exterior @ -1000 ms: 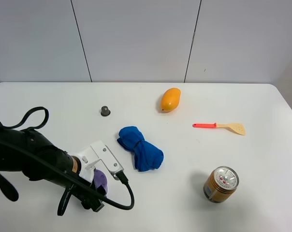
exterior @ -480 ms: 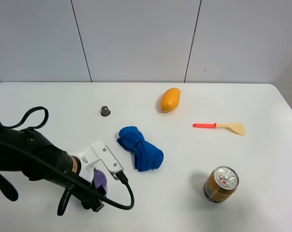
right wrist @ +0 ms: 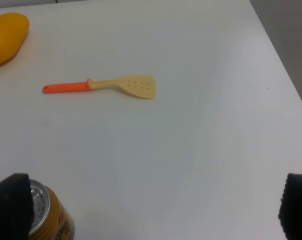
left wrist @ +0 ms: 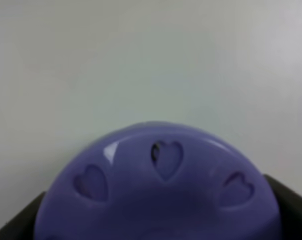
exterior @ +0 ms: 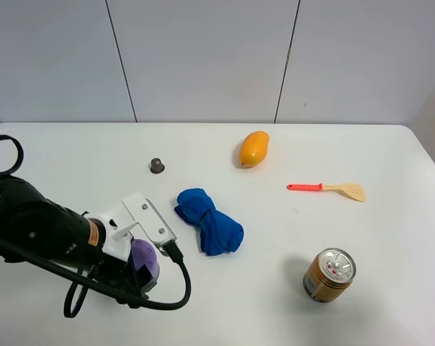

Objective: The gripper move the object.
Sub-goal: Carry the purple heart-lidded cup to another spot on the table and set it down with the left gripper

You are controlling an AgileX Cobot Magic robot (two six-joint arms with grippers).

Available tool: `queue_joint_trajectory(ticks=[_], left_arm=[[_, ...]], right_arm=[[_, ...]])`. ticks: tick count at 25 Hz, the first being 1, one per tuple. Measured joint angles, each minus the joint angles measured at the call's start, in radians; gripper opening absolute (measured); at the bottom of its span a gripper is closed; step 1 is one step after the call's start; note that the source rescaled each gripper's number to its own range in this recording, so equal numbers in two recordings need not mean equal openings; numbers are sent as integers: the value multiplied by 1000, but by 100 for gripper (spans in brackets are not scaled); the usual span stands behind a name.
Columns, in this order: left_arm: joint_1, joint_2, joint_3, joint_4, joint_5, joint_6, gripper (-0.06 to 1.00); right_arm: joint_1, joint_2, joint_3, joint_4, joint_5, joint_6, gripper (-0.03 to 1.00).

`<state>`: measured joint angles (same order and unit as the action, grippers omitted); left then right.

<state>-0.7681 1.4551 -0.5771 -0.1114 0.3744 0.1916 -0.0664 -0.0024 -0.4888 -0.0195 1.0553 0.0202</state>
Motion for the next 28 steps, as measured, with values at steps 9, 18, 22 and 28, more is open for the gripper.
queue_joint_trajectory(ticks=[9, 18, 22, 28], left_arm=[[0, -13, -362, 0, 361, -2, 1], [0, 86, -720, 18, 554, -2, 1], [0, 181, -850, 29, 625, -2, 1], [0, 329, -1011, 31, 651, 3, 1]], right_arm=[[0, 0, 0, 0, 0, 0, 100], [0, 0, 0, 0, 0, 0, 100], [0, 0, 0, 0, 0, 0, 100], [0, 0, 0, 0, 0, 0, 100]])
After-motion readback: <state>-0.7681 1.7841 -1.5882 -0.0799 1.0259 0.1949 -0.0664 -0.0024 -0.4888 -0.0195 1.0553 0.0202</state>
